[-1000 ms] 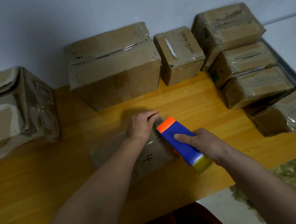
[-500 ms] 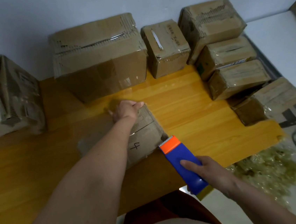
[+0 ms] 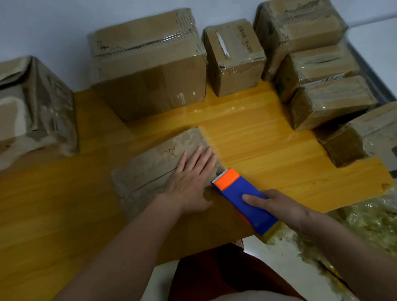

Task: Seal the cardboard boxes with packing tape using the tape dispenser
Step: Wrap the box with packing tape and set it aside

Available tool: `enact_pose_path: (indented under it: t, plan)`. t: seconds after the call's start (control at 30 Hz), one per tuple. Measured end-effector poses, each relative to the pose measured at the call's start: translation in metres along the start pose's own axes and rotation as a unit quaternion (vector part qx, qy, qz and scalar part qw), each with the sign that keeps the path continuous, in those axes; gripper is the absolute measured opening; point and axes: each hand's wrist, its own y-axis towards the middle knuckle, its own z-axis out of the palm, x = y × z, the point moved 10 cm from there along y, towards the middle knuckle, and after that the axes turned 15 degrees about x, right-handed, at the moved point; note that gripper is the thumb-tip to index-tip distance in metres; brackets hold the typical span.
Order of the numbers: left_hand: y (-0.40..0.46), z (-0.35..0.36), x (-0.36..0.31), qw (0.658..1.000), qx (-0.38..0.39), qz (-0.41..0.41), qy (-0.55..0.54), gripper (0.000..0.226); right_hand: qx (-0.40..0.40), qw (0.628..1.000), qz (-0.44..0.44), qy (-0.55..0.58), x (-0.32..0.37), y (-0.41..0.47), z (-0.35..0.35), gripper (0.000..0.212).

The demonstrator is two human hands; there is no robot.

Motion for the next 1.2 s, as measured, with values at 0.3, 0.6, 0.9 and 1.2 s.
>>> enact_pose_path:
  t: [0.3, 0.6, 0.9, 1.2]
  plan:
    - [0.007, -0.022, 0.019, 0.99, -0.033, -0.074, -0.117, 0.078, -0.024, 0.999, -0.029, 0.015, 0.023, 0.004, -0.016, 0.04]
    - [0.009, -0.029, 0.024, 0.984, -0.021, -0.095, -0.147, 0.077, 0.002, 1.0, 0.017, -0.017, -0.003, -0.008, -0.021, 0.052]
    - [0.013, -0.052, 0.04, 0.972, -0.026, -0.109, -0.207, 0.067, -0.02, 1.0, -0.012, -0.021, 0.028, -0.006, -0.035, 0.053]
    - [0.009, -0.077, 0.07, 0.966, -0.003, -0.105, -0.236, 0.062, 0.009, 0.998, -0.057, 0.0, 0.072, 0.005, -0.025, 0.048]
